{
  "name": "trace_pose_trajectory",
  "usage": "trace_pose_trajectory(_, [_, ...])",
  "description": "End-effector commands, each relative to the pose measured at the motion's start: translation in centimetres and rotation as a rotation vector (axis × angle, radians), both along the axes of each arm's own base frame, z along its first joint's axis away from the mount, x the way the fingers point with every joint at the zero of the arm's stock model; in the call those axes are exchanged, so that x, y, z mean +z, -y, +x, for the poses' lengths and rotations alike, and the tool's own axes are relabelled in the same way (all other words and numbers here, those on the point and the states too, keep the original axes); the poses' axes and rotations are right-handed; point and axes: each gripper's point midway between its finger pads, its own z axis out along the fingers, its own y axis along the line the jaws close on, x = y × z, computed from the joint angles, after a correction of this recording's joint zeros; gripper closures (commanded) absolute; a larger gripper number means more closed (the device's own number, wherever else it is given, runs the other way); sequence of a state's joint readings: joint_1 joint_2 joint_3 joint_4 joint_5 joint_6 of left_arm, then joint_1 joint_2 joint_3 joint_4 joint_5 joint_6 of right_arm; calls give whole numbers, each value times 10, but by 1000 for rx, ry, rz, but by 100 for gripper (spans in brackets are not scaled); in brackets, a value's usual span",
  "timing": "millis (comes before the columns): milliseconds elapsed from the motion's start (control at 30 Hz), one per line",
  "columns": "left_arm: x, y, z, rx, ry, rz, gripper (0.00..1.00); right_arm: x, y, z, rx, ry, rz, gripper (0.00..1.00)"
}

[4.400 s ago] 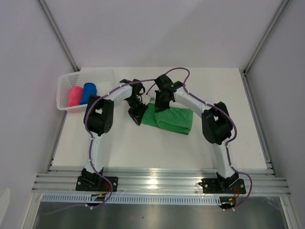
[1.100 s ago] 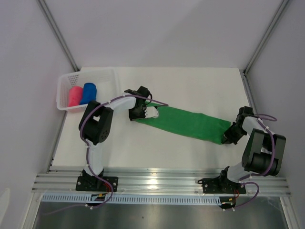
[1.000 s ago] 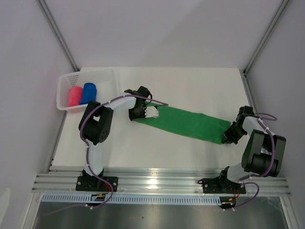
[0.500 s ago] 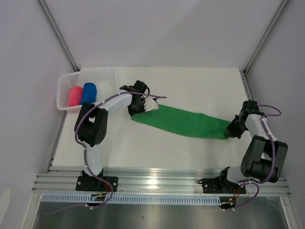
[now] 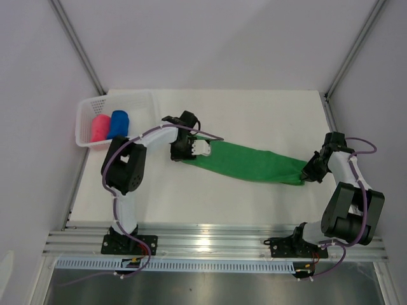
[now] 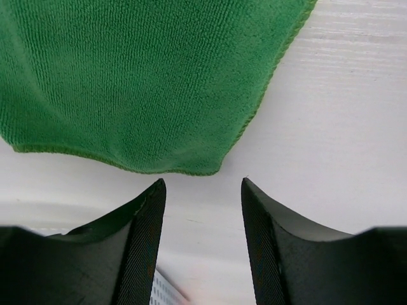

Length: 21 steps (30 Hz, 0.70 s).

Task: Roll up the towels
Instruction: Fold the towel

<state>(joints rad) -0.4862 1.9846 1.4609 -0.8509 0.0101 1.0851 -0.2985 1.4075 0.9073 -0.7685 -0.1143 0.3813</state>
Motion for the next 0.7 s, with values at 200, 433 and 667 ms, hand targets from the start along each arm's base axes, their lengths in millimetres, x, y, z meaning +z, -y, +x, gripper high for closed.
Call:
trace_pose_trajectory(200, [-12,-5,-3,-123,-103,127,45,7,1,2,13,37,-16,100])
trace_pose_trajectory(433, [-18,-11,-7,-101,-126,234,43,8,0,6,12,43,-6,100])
trace_pose_trajectory(667, [-20,-10,-13,-47,-118,210,94,10,3,7,11,55,-20,100])
